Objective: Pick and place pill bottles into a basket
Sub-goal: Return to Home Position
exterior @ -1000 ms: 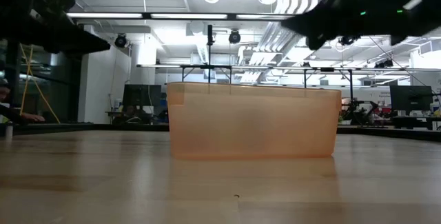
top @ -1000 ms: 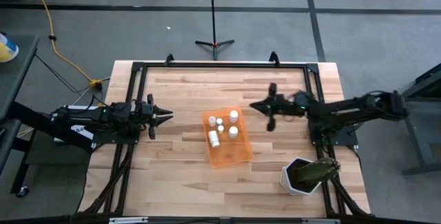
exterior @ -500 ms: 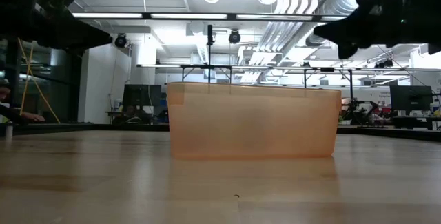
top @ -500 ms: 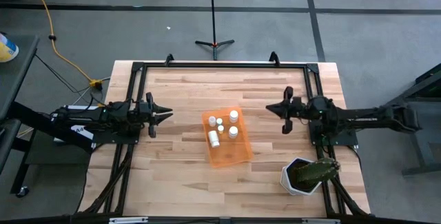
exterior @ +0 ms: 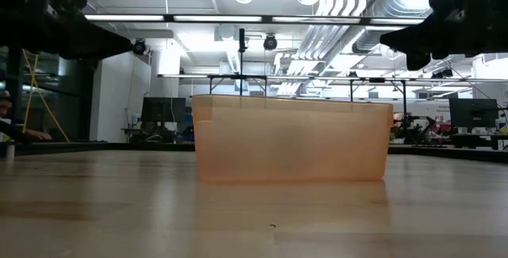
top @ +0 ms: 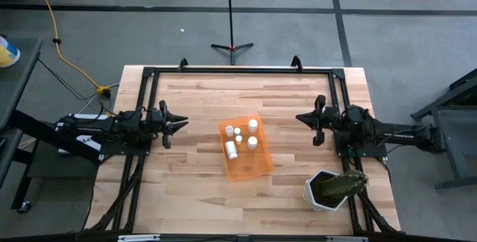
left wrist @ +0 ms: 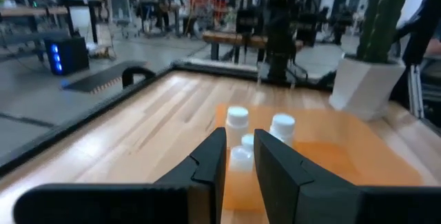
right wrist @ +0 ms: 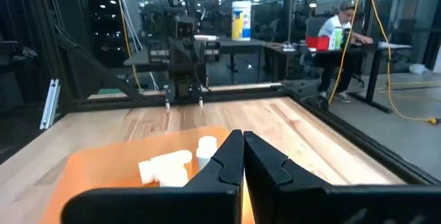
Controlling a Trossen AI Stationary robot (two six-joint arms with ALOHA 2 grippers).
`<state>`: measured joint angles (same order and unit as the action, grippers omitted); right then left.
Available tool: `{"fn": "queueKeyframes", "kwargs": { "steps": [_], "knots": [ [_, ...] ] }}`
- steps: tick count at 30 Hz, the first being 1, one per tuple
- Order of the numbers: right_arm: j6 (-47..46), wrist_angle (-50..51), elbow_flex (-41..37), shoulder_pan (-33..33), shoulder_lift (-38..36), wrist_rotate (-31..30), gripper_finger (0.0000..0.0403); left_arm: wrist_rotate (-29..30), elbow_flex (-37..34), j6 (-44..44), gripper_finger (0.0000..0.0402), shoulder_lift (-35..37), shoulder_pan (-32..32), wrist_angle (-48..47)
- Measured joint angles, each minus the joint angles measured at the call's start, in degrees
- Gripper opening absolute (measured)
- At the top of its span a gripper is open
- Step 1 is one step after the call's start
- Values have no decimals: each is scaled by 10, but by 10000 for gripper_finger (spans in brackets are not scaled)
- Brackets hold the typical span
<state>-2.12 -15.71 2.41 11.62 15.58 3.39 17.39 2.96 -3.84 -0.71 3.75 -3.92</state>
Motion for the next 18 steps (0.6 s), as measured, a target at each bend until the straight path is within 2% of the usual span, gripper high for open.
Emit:
{"fn": "queueKeyframes", "kwargs": {
  "steps": [8,18],
  "knots": [
    [-31,35,-18,0,-10,1,4,-10,-19,25,111,2,0,55],
    [-1,55,-19,0,-12,31,3,-50,-22,46,111,-6,0,66]
  ]
}}
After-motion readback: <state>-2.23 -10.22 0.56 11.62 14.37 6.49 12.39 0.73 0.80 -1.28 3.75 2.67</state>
